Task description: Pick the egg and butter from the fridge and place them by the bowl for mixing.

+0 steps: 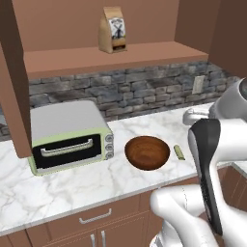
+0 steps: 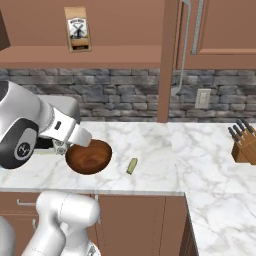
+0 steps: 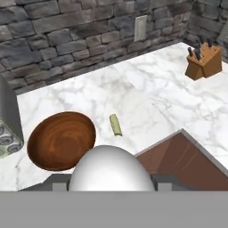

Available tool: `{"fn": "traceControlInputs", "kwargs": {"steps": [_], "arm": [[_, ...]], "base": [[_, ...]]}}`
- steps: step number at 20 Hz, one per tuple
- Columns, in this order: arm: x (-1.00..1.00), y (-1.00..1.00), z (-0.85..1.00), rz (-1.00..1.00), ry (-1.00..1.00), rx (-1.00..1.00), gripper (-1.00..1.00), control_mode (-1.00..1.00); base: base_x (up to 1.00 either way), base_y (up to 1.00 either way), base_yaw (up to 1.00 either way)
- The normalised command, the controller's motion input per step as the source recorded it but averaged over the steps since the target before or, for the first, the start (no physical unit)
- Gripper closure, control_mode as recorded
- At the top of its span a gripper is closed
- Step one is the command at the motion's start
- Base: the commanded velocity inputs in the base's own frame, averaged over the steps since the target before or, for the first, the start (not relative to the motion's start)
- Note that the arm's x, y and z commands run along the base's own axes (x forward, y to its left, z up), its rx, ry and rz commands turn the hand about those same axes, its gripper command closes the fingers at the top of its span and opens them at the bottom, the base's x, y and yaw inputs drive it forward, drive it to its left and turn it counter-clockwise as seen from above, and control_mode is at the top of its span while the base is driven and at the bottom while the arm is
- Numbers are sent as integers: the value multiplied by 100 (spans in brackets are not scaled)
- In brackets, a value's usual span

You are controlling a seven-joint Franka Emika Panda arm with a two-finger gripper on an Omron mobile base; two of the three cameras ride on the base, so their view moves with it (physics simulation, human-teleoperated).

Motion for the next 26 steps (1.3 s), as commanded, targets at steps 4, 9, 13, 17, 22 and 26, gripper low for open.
{"fn": "traceControlInputs", "kwargs": {"steps": [4, 9, 13, 17, 22, 26], "arm": [[1, -35, -42, -7, 11, 0, 100, -100], [11, -25, -60, -5, 0, 0, 100, -100], [40, -14, -54, -4, 0, 0, 100, -100], [66, -19, -36, 0, 2, 4, 100, -100], [74, -24, -30, 0, 10, 6, 100, -100], [70, -31, -30, -1, 13, 4, 100, -100]], "base": [[0, 0, 0], [0, 0, 0], [0, 0, 0], [0, 0, 0], [0, 0, 0], [0, 0, 0]]}}
